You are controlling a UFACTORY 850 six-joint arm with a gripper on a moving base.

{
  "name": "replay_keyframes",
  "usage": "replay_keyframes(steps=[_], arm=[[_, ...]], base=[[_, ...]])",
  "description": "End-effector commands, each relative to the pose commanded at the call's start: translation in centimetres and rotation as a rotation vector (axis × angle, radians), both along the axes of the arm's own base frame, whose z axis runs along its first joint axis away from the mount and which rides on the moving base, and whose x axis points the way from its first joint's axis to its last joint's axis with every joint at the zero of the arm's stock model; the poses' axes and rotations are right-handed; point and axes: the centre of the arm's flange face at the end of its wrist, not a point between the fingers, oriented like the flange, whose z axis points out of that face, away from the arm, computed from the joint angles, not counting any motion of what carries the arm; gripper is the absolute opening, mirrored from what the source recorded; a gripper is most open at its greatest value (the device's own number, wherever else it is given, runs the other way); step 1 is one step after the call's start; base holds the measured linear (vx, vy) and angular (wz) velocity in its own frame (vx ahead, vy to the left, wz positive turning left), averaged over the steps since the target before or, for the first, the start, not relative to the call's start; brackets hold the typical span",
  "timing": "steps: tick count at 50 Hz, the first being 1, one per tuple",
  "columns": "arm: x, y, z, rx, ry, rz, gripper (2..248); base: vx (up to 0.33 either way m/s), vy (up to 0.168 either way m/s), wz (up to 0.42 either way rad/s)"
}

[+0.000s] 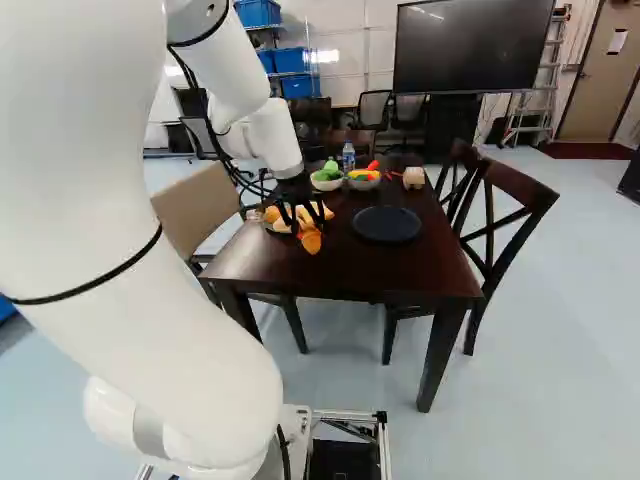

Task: Move the croissant to the empty plate

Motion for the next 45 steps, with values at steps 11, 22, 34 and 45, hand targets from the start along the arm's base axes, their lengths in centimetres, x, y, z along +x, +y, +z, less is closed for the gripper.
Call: replay_keyframes(steps=[11,22,34,45], arm=[[0.9,-1.6,1.5,0.011,-0.021,-0.049,92],[1.8,-3.1,3.0,0.026,-0.039,-0.098,92],[2.5,-4.9,4.6,0.038,-0.051,-0.147,92],[3.1,-6.7,6.1,0.035,-0.063,-0.182,92]], base=[[0.000,0.000,0.000],[0.000,0.000,0.000],[0.000,0.000,0.000],[0.000,0.000,0.000]])
